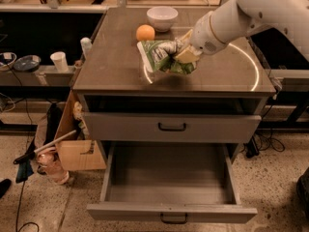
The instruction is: Pick green jalapeno chip bag from middle drawer and place on counter
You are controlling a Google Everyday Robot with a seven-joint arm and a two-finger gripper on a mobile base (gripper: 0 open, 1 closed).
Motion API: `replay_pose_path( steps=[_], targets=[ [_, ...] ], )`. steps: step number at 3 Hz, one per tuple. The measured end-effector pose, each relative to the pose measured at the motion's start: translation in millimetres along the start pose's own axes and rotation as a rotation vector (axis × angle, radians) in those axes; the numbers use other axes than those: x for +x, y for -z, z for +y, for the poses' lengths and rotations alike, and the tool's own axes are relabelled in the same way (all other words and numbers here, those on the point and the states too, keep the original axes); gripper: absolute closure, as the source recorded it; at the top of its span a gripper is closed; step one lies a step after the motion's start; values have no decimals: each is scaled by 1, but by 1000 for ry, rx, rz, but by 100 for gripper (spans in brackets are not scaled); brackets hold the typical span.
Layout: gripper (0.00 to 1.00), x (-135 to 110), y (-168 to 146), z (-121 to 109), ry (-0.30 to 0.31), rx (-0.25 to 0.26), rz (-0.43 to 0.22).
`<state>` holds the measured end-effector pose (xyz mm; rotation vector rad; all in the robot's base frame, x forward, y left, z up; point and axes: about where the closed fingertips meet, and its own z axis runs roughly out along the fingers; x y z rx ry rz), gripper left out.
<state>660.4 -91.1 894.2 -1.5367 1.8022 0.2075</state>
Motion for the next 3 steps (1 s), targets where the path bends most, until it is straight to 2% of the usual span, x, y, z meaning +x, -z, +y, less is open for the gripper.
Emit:
replay_pose_path(
  steps=[1,2,3],
  targets=[
    [100,3,-6,-20,-18,12,25],
    [82,1,-6,-22,-18,16,24],
    [58,1,-6,-22,-18,16,24]
  ],
)
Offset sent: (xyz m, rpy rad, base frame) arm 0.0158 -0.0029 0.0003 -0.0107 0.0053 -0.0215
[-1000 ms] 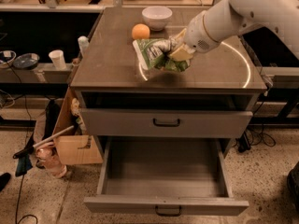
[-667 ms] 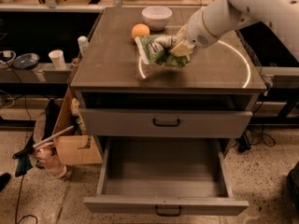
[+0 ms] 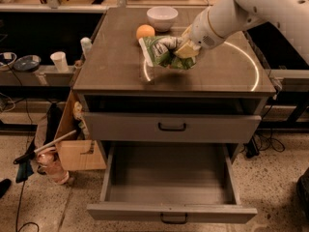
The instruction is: Pick green jalapeno chip bag from middle drawer and place on counter
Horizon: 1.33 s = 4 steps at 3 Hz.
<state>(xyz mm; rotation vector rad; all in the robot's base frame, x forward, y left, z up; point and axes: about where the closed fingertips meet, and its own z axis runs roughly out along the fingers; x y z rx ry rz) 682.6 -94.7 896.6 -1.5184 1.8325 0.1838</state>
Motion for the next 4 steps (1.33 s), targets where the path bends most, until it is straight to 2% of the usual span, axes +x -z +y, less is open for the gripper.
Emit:
replay_pose_path(
  steps=[1,2,3,4],
  targets=[
    [35,0,0,0,0,0,0],
    [4,0,0,0,0,0,0],
    [0,0,0,0,0,0,0],
    [0,0,0,0,0,0,0]
  ],
)
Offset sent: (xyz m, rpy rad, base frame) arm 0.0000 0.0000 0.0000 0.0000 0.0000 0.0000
